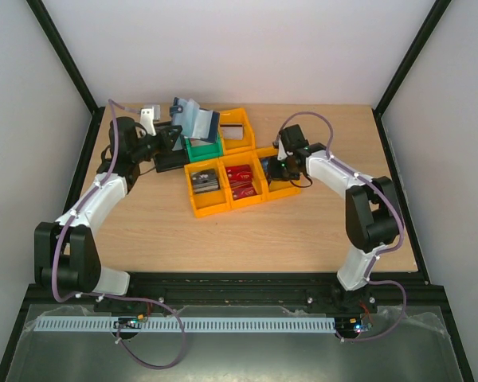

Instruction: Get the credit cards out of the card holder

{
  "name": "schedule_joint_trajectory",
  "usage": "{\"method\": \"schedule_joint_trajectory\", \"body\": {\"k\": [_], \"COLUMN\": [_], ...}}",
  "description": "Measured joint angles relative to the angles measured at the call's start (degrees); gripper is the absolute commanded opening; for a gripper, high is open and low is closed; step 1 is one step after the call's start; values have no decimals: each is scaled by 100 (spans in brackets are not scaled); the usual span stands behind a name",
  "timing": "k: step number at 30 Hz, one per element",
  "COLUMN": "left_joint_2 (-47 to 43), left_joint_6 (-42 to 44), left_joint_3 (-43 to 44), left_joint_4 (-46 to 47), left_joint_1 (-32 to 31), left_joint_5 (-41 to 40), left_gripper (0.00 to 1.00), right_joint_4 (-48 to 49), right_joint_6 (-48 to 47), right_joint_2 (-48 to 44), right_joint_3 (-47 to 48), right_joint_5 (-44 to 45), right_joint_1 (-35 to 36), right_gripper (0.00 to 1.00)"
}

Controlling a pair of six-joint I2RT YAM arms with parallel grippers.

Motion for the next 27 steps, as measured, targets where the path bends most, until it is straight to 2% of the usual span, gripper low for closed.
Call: {"method": "schedule_joint_trajectory", "body": {"k": [6, 13, 20, 27], "left_joint_2": [0, 0, -2, -11], "left_joint_6": [-17, -46, -48, -46], "left_joint_3": [-9, -146, -201, -258], "left_joint_4": [11, 105, 114, 173], "left_joint_1": [31, 52, 149, 350], "left_joint_5": [4, 13, 17, -116], "left_gripper": [2, 2, 2, 2], "right_joint_4": [-1067, -2415, -2894, -2885], "right_joint_6": [-76, -629, -848, -1058], "right_joint_2": [-35, 48, 815, 1405], "right_joint_3": [446, 2374, 3517, 3716], "right_joint_5": [87, 1010, 2061, 3362], "right_joint_1": [90, 85, 306, 1211], "right_gripper": [2, 2, 2, 1]}}
